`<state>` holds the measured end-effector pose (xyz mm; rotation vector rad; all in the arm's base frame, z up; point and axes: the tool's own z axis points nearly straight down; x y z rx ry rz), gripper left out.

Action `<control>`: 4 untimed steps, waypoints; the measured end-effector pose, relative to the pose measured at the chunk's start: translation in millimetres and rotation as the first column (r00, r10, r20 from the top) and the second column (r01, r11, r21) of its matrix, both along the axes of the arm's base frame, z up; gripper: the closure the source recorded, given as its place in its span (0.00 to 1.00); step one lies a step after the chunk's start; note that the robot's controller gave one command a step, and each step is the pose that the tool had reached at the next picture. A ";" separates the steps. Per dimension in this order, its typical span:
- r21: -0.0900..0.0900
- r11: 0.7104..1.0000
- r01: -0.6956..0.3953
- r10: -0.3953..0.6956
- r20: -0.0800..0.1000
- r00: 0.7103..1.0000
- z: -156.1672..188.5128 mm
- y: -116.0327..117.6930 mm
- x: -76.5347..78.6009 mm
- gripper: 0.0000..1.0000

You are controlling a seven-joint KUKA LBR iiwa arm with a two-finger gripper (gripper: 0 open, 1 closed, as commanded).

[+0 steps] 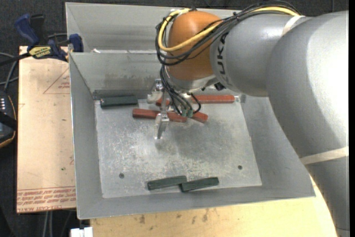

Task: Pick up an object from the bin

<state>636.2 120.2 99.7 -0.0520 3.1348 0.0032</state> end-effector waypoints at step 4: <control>-0.001 0.997 0.080 -0.080 -0.007 0.997 11.5 11.1 9.2 1.00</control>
Offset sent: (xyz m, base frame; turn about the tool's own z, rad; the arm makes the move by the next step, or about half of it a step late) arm 0.0084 0.0027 -0.0297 0.0925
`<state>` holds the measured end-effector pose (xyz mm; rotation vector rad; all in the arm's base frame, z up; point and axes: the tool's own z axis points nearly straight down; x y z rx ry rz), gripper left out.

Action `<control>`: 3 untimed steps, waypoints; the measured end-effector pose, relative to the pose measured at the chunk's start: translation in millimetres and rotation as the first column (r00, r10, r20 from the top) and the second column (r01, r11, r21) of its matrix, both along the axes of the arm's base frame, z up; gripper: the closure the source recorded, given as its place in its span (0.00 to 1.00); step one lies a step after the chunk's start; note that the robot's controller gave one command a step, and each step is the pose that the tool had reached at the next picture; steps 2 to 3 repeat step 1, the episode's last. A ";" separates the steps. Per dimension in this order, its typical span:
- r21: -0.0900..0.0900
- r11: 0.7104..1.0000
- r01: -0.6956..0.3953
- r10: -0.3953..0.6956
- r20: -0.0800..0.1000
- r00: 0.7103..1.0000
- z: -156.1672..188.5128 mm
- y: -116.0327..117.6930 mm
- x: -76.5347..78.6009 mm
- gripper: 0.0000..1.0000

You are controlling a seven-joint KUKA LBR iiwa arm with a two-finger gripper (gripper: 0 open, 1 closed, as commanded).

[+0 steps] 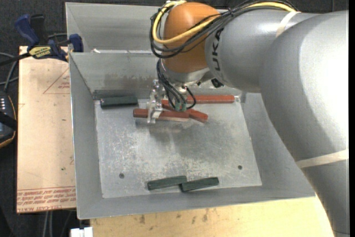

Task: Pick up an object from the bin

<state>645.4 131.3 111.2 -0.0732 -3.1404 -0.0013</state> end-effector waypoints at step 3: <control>0.001 1.000 0.025 -0.025 0.003 1.000 118.1 16.3 -10.8 1.00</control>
Offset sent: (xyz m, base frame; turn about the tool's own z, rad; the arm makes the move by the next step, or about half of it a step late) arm 0.0000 0.0000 0.0000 0.0000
